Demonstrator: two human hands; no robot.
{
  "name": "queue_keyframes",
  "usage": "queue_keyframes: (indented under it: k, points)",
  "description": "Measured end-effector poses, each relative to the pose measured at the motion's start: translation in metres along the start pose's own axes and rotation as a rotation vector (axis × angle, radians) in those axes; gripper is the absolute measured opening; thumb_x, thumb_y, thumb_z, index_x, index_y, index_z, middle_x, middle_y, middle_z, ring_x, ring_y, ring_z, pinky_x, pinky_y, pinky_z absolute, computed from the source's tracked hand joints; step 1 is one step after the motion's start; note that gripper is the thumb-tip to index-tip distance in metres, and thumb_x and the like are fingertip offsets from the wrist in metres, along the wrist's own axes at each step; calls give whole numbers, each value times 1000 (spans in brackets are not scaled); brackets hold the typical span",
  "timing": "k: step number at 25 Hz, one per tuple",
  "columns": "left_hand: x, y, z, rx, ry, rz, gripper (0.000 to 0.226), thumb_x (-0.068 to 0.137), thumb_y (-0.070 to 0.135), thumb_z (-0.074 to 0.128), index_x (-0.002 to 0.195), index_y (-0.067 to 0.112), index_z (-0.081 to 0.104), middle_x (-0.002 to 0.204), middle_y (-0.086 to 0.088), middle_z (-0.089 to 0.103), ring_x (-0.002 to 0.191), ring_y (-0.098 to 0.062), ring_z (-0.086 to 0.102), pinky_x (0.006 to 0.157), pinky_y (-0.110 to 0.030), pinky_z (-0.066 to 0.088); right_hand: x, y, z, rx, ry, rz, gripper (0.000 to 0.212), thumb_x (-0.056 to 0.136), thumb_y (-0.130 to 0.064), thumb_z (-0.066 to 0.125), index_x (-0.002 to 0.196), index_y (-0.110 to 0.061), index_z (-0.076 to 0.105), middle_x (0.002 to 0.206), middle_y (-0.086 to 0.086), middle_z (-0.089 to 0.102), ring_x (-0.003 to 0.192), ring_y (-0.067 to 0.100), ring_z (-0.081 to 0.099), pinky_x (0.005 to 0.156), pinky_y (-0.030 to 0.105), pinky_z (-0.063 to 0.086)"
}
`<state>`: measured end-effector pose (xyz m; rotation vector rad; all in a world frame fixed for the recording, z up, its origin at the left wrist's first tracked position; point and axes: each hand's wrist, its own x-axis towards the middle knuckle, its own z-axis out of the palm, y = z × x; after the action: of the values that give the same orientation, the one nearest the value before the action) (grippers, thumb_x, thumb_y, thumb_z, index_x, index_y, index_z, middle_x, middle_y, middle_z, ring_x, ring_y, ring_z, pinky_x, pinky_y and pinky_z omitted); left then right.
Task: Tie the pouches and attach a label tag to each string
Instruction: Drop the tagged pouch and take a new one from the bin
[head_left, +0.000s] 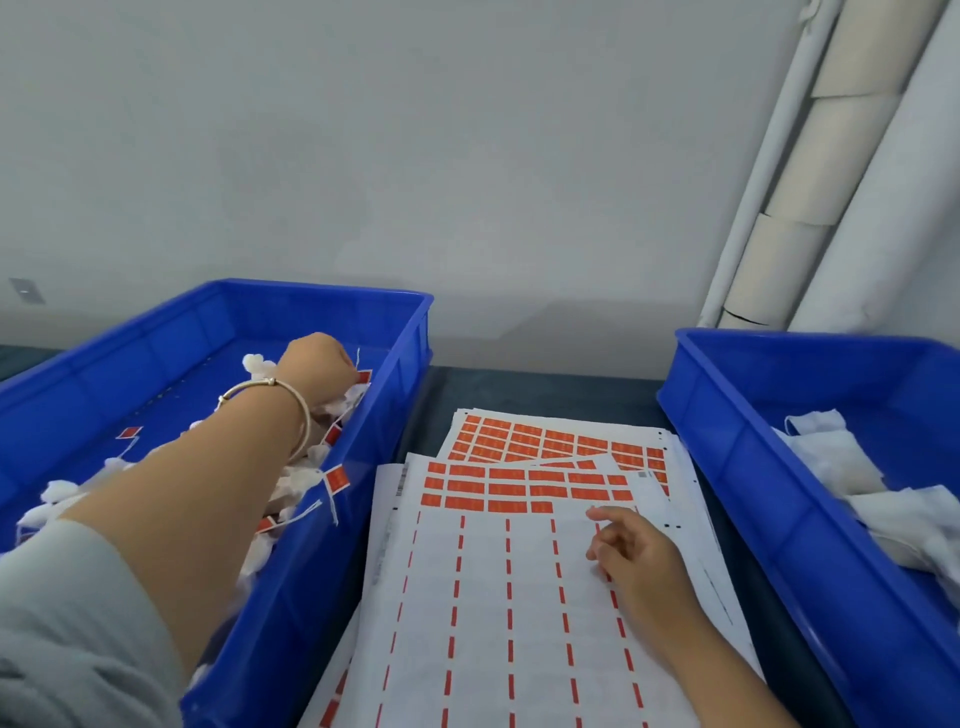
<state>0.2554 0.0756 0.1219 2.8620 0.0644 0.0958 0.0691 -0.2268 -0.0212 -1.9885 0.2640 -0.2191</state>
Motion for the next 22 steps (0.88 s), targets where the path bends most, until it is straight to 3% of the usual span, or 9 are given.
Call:
queue_keyframes:
  k: [4,7,10,12,14,16,18,20,22]
  points:
    - [-20,31,-18,-137,179,121,24,83,14,50,61,7,49,60,-11,49,55,-22,40,53,-31,36,-9,-10,3,-139,-52,-18,18,92,-25,58,91,-42,59,90,-31,61,85,-1,60,62,3,44]
    - [-57,73,-14,-188,164,235,29,89,22,50,63,9,54,55,-5,50,48,-17,43,46,-23,35,-18,-32,6,-353,-68,-51,11,92,-32,56,99,-41,58,104,-26,56,85,-2,55,69,4,38]
    - [-104,109,23,-233,-20,337,23,93,30,51,75,20,62,66,0,62,57,-11,56,46,-19,40,-33,-74,-7,-348,32,-171,15,92,-33,57,106,-36,62,103,-27,55,92,-2,57,72,3,37]
    - [-136,118,61,-255,-178,371,14,93,33,53,87,27,64,77,6,64,66,-4,58,52,-15,43,-50,-109,-38,-264,148,-286,10,92,-31,58,92,-41,59,89,-32,52,83,-10,57,60,-1,38]
    - [-166,118,102,-264,-282,413,19,91,38,56,106,32,65,102,12,66,79,-1,58,66,-13,45,-61,-131,-84,-185,200,-310,19,92,-27,58,81,-43,56,82,-31,55,80,-17,57,53,-1,41]
    - [-190,112,137,-234,-353,428,37,87,48,56,122,36,57,128,15,56,104,-7,56,88,-23,46,-62,-132,-132,-303,251,-218,21,93,-21,53,85,-39,62,84,-22,62,80,-7,61,54,8,45]
    - [-203,110,161,-108,-345,496,55,85,61,49,135,39,42,147,18,34,136,-12,33,112,-39,24,-52,-112,-182,-678,302,-19,24,93,-13,46,95,-25,65,93,-6,66,84,11,62,67,28,52]
    - [-207,109,174,-58,-274,558,63,85,68,36,142,42,27,155,19,13,144,-11,7,114,-41,1,-38,-72,-224,-1029,182,248,25,90,-8,45,102,-16,65,102,6,65,91,24,61,79,39,53]
    - [-206,108,180,-37,-214,573,65,85,71,28,144,44,21,155,20,6,144,-8,1,113,-39,-4,-27,-30,-253,-1140,64,447,21,90,-12,46,103,-11,63,104,8,63,95,26,60,79,36,51]
